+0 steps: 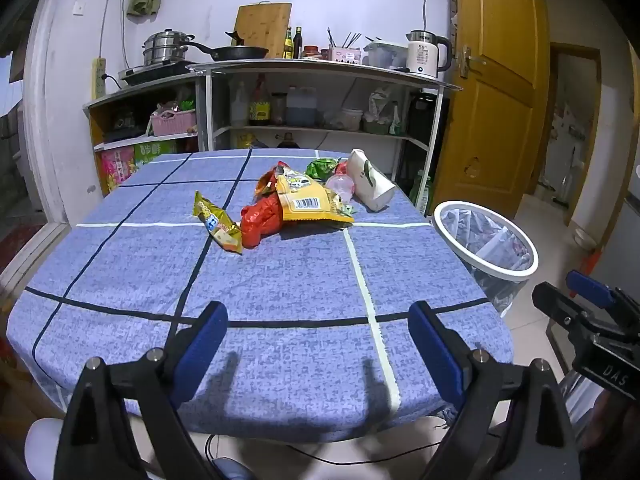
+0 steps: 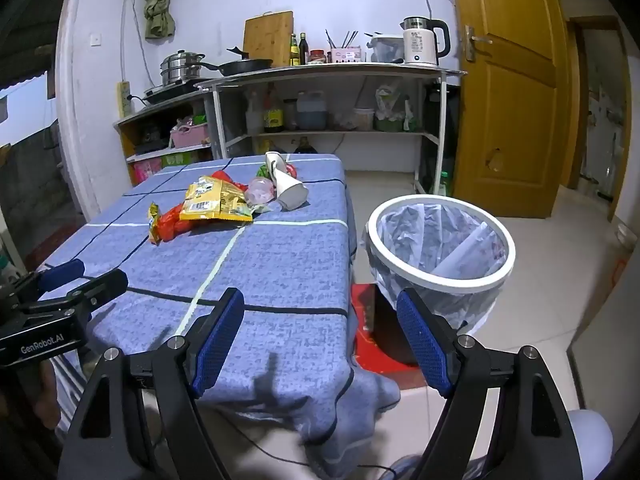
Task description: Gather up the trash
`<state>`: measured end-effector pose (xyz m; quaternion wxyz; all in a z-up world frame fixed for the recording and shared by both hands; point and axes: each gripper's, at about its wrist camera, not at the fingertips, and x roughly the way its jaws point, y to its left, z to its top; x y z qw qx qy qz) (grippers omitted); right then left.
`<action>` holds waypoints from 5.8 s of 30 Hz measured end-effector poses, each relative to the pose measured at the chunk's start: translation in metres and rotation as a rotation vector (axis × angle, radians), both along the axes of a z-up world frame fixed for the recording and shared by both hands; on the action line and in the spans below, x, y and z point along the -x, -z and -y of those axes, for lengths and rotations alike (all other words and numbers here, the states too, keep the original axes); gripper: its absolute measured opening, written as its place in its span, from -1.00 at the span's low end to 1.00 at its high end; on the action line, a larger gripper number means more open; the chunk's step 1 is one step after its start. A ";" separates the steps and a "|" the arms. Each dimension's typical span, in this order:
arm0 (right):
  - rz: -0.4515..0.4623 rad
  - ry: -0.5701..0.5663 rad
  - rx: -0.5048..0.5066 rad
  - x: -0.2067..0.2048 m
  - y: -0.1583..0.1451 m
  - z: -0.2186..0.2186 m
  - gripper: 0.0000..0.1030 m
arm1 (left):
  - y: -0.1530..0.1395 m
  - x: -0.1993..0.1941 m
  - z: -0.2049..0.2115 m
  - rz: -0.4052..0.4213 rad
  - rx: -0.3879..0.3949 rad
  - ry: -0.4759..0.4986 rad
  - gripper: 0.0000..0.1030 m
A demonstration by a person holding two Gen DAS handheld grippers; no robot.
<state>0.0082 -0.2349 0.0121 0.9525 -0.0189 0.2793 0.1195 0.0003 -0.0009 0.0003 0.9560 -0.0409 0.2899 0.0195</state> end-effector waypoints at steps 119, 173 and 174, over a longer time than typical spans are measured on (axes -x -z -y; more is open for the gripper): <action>0.001 -0.144 0.055 -0.100 -0.021 -0.037 0.53 | 0.005 -0.085 -0.079 -0.046 0.104 -0.095 0.81; -0.122 -0.163 0.031 -0.228 -0.027 -0.013 -0.49 | -0.035 -0.158 -0.079 -0.056 0.163 0.003 -0.59; -0.123 -0.150 0.027 -0.226 -0.028 -0.004 -0.49 | -0.040 -0.159 -0.066 -0.050 0.161 0.036 -0.59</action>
